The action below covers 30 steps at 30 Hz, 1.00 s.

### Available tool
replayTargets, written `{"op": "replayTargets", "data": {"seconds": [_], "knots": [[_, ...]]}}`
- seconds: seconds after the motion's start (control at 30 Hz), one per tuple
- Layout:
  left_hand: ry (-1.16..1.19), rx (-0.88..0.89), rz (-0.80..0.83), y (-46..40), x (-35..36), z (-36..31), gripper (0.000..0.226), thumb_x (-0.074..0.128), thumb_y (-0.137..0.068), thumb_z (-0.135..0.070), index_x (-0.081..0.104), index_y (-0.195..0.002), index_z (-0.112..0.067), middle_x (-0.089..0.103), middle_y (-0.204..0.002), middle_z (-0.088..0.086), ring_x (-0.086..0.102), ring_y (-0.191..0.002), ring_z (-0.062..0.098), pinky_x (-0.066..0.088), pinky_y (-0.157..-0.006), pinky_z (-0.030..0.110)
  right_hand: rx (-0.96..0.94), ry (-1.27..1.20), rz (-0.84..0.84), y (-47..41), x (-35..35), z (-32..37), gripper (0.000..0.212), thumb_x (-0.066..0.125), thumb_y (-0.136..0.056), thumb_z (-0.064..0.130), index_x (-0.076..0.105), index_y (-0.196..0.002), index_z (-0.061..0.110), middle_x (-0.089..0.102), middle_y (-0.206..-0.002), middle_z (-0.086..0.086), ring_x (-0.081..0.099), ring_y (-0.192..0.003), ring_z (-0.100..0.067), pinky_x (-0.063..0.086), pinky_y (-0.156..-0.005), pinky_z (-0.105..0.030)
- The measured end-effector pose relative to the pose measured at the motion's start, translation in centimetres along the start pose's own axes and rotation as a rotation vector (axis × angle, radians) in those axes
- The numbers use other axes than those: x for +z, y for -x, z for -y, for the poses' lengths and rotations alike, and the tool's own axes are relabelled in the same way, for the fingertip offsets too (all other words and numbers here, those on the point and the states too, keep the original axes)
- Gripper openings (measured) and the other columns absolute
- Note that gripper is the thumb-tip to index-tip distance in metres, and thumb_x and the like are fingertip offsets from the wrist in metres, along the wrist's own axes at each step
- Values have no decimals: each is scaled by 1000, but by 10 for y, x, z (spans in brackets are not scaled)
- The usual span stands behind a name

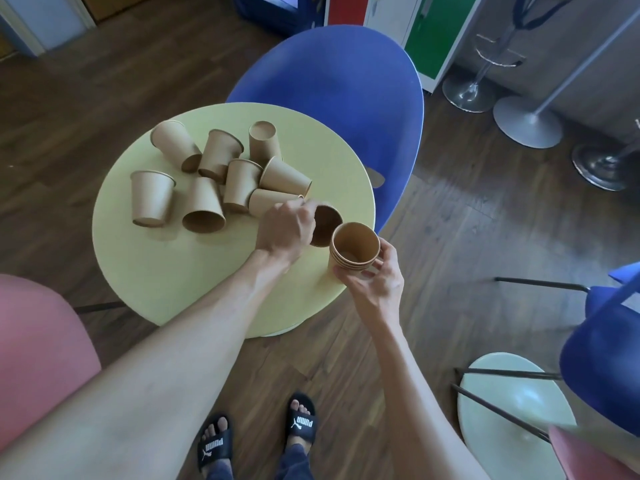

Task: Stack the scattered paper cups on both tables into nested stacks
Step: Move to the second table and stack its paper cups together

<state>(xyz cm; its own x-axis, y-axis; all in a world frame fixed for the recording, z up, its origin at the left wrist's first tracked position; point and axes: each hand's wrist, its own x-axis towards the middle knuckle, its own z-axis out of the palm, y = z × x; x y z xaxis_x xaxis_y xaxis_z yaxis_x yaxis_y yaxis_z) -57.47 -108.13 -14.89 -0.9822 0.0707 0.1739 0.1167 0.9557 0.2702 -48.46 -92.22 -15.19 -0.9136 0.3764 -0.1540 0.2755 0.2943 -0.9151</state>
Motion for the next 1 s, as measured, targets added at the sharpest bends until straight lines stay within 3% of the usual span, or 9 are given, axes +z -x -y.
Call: {"op": "replayTargets", "data": {"seconds": [0.1, 0.17, 0.33, 0.53, 0.63, 0.73, 0.83, 0.9, 1.0], "knots": [[45, -51, -150, -8, -17, 2, 13, 65, -80, -6, 75, -88, -9, 71, -69, 12, 66, -58, 38, 53, -51, 37, -6, -10, 17, -3, 3, -5, 80, 94, -62, 23, 54, -131, 28, 70, -119, 6, 69, -106, -5, 58, -95, -34], [116, -129, -356, -12, -29, 4, 17, 62, -85, -13, 77, -93, -11, 73, -75, 12, 67, -65, 37, 53, -55, 38, -10, -29, 30, -4, 8, -3, 80, 94, -64, 19, 54, -133, 25, 70, -119, 3, 69, -104, -7, 59, -92, -31], [438, -240, -513, -16, -63, 13, 24, 61, -86, -23, 80, -99, -13, 78, -84, 6, 71, -77, 26, 57, -71, 38, -46, 13, 60, 0, 27, 1, 79, 92, -65, 20, 53, -134, 25, 68, -119, 6, 66, -109, -13, 59, -92, -32], [485, 48, -299, -2, -68, 18, 20, 70, -79, -15, 84, -93, -14, 78, -79, 1, 70, -68, 18, 58, -70, 28, -78, 41, 106, -3, 44, 1, 80, 91, -67, 19, 51, -137, 23, 66, -120, 6, 64, -111, -15, 58, -95, -38], [401, 56, -165, 4, -61, 22, 25, 65, -81, -27, 84, -97, -24, 75, -78, -3, 69, -72, 20, 59, -66, 35, -105, 56, 110, -6, 49, 2, 78, 91, -66, 21, 52, -133, 23, 65, -120, 5, 64, -110, -15, 58, -93, -38], [321, 53, -89, 10, -58, 20, 22, 65, -88, -35, 82, -101, -32, 75, -81, -6, 69, -78, 21, 55, -68, 29, -107, 55, 112, -9, 50, 1, 74, 92, -66, 23, 54, -129, 25, 68, -115, 4, 66, -106, -13, 58, -92, -39], [338, 12, -84, 7, -52, 21, 23, 58, -96, -37, 79, -95, -28, 75, -82, -5, 69, -80, 23, 52, -64, 32, -111, 47, 121, -12, 49, 1, 73, 92, -66, 22, 54, -128, 25, 69, -113, 6, 67, -104, -13, 58, -92, -40], [307, -22, -93, 2, -47, 27, 20, 57, -96, -24, 77, -98, -22, 75, -91, -3, 70, -86, 26, 54, -64, 35, -96, 36, 118, -14, 48, 3, 73, 93, -65, 20, 55, -127, 25, 69, -113, 7, 67, -103, -12, 58, -92, -40], [118, 99, 44, -7, -43, 34, 40, 58, -86, -5, 73, -121, -19, 61, -129, 9, 58, -118, 32, 55, -79, 40, -106, 35, 112, -16, 47, 4, 73, 93, -65, 19, 55, -127, 28, 68, -114, 7, 66, -105, -12, 58, -92, -38]]}}
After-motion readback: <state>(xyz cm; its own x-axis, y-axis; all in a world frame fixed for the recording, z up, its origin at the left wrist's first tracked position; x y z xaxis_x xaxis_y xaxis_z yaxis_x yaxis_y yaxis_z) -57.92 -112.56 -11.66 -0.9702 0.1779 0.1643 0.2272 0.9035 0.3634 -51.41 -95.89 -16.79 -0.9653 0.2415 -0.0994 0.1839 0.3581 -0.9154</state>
